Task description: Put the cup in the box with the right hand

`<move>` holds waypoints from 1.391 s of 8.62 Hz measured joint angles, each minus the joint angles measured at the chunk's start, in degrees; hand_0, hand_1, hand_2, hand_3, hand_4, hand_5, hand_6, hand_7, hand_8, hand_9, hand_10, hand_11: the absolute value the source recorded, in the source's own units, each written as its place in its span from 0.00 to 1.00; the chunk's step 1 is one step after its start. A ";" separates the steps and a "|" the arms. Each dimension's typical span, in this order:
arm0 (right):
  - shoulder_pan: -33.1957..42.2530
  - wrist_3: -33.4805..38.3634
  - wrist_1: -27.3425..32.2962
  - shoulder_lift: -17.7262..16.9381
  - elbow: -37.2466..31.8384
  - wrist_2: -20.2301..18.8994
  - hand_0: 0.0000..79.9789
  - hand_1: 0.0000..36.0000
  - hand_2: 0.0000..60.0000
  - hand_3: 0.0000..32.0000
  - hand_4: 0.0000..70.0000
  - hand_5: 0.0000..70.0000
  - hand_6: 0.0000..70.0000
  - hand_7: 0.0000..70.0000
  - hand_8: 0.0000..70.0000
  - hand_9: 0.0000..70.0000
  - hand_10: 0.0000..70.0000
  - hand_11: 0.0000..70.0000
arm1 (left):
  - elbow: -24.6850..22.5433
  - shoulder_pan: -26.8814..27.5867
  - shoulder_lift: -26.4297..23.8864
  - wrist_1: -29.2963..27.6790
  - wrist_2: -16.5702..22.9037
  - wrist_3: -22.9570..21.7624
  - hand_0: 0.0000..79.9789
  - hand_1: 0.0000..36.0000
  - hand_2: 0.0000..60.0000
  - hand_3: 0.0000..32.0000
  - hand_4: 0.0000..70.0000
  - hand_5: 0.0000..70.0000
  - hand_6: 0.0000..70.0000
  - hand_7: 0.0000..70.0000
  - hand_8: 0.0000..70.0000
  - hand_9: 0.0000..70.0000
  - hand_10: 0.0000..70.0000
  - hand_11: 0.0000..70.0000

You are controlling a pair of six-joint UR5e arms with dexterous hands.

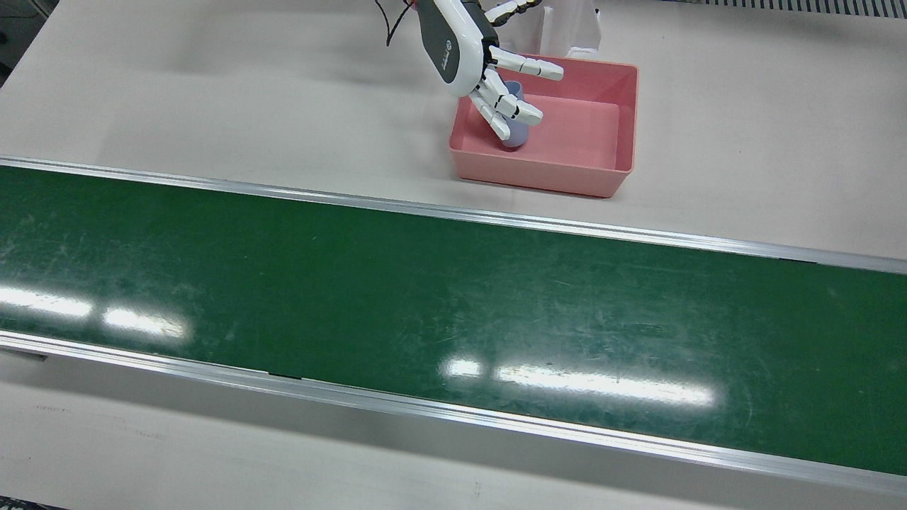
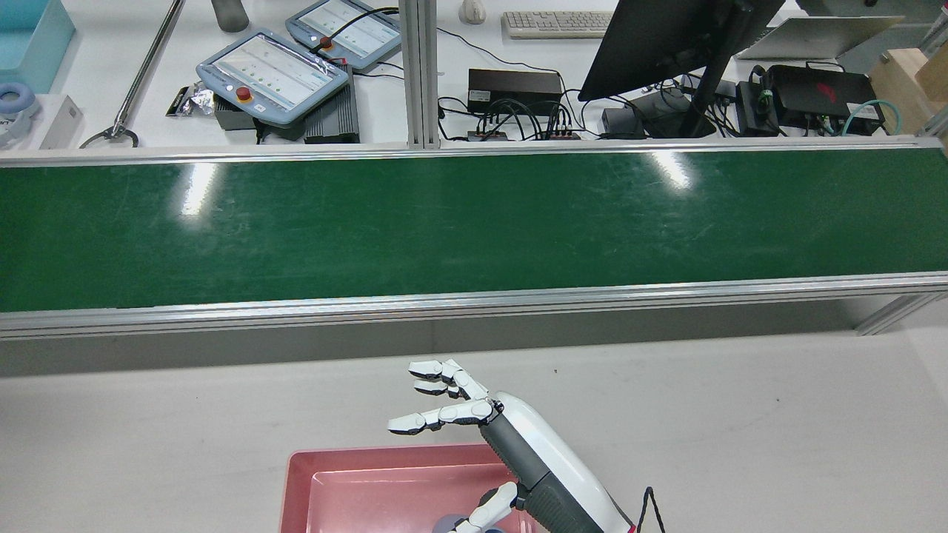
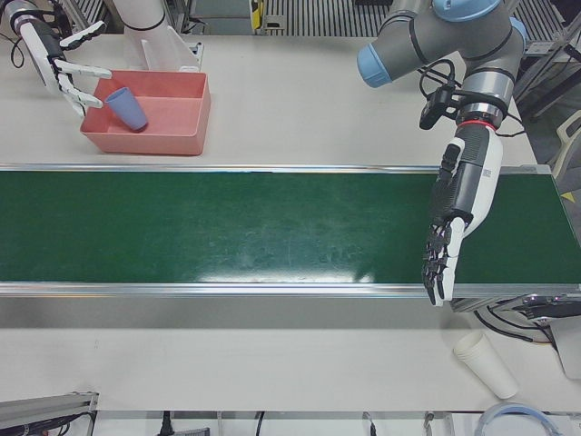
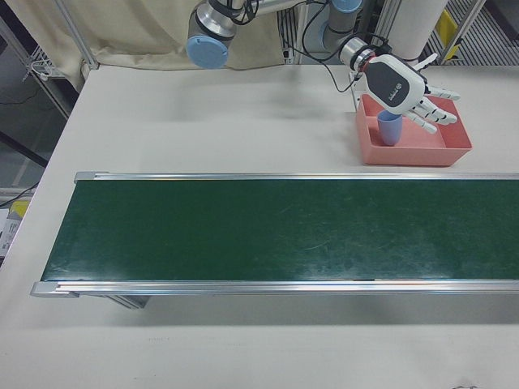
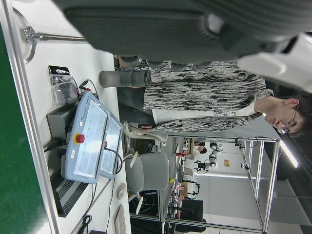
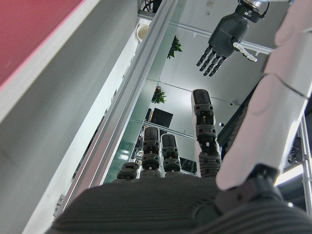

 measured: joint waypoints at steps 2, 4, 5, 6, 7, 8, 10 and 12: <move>1.72 1.36 -0.08 -0.81 1.20 -0.22 0.66 0.35 0.10 0.00 0.40 0.09 0.11 0.39 0.22 0.35 0.06 0.10 | -0.05 -0.02 0.00 0.00 0.00 0.00 0.00 0.00 0.00 0.00 0.00 0.00 0.00 0.00 0.00 0.00 0.00 0.00; 7.36 7.22 -0.59 -5.13 4.38 -1.18 0.67 0.40 0.08 0.00 0.42 0.09 0.11 0.40 0.23 0.36 0.07 0.12 | -0.08 -0.03 0.00 0.00 0.00 -0.03 0.00 0.00 0.00 0.00 0.00 0.00 0.00 0.00 0.00 0.00 0.00 0.00; 11.29 11.38 -0.85 -8.53 5.94 -2.47 0.69 0.43 0.10 0.00 0.49 0.10 0.12 0.43 0.23 0.37 0.08 0.13 | -0.08 -0.03 0.00 0.00 0.00 -0.02 0.00 0.00 0.00 0.00 0.00 0.00 0.00 0.00 0.00 0.00 0.00 0.00; 16.37 16.61 -1.37 -12.43 6.77 -4.96 0.71 0.43 0.05 0.00 0.59 0.10 0.12 0.45 0.24 0.38 0.07 0.12 | -0.09 -0.02 0.00 0.00 0.00 -0.01 0.00 0.00 0.00 0.00 0.00 0.00 0.00 0.00 0.00 0.00 0.00 0.00; 22.27 22.44 -2.91 -15.81 6.93 -8.19 0.70 0.44 0.11 0.00 0.59 0.09 0.13 0.46 0.24 0.38 0.08 0.13 | -0.09 -0.03 0.00 0.00 0.00 0.00 0.00 0.00 0.00 0.00 0.00 0.00 0.00 0.00 0.00 0.00 0.00 0.00; 28.60 28.15 -5.43 -17.83 6.15 -11.81 0.68 0.45 0.16 0.00 0.57 0.09 0.13 0.46 0.24 0.39 0.10 0.16 | -0.09 -0.03 0.00 0.00 0.00 0.00 0.00 0.00 0.00 0.00 0.00 0.00 0.00 0.00 0.00 0.00 0.00 0.00; 43.17 39.38 -8.46 -19.16 -0.35 -22.60 0.67 0.40 0.11 0.00 0.55 0.09 0.13 0.47 0.25 0.40 0.12 0.19 | -0.12 -0.02 0.00 0.00 0.00 0.00 0.00 0.00 0.00 0.00 0.00 0.00 0.00 0.00 0.00 0.00 0.00 0.00; 58.60 46.19 -8.76 -19.35 -7.19 -34.31 0.68 0.36 0.05 0.00 0.57 0.09 0.13 0.46 0.26 0.40 0.13 0.21 | -0.16 -0.03 0.00 0.00 0.00 0.00 0.00 0.00 0.00 0.00 0.00 0.00 0.00 0.00 0.00 0.00 0.00 0.00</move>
